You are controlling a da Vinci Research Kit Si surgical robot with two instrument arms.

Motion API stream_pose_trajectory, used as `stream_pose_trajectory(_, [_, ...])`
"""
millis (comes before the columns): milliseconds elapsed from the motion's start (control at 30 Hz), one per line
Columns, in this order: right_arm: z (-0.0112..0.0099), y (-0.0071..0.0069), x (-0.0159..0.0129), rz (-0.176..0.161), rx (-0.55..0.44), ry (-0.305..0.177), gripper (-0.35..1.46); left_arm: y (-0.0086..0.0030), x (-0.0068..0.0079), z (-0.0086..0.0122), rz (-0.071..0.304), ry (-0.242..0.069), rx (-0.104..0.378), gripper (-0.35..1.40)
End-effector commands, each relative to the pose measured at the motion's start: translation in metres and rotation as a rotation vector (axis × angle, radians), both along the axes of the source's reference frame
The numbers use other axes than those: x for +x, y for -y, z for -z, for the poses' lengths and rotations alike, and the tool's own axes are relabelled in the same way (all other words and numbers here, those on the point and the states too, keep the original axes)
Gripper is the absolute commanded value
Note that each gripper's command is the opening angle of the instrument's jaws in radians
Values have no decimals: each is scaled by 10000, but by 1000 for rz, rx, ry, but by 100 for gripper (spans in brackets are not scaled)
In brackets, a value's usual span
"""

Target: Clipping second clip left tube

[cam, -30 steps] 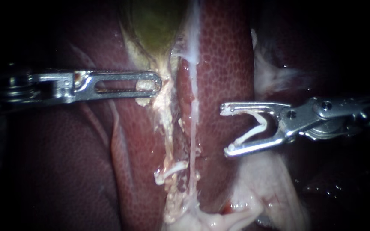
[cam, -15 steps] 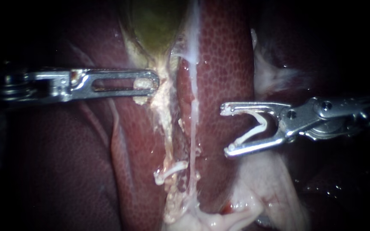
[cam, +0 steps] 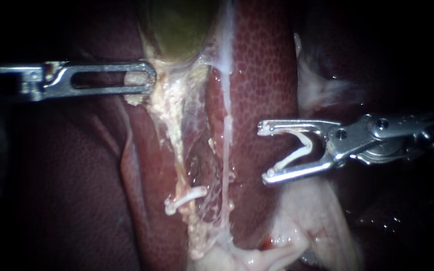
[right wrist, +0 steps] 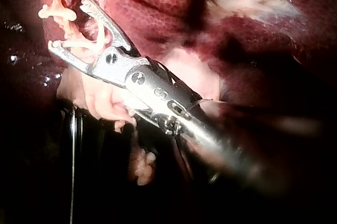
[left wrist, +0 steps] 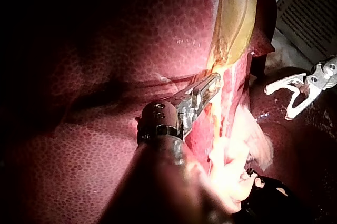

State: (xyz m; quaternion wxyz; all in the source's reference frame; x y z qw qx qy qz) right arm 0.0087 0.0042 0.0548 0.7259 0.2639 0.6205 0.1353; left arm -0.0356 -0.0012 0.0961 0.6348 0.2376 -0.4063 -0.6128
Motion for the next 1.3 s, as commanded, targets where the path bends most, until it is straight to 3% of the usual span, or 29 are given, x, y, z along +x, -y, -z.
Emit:
stream_pose_trajectory(33, [0,0,0,0,0,0,60,-1,2,2,2,2,-3,-35])
stream_pose_trajectory(633, [-4,3,7,-2,-2,-4,60,-2,8,6,11,-2,-8,-35])
stream_pose_trajectory(1300, [-72,51,101,3,16,-50,60,1,6,9,14,-4,-9,-35])
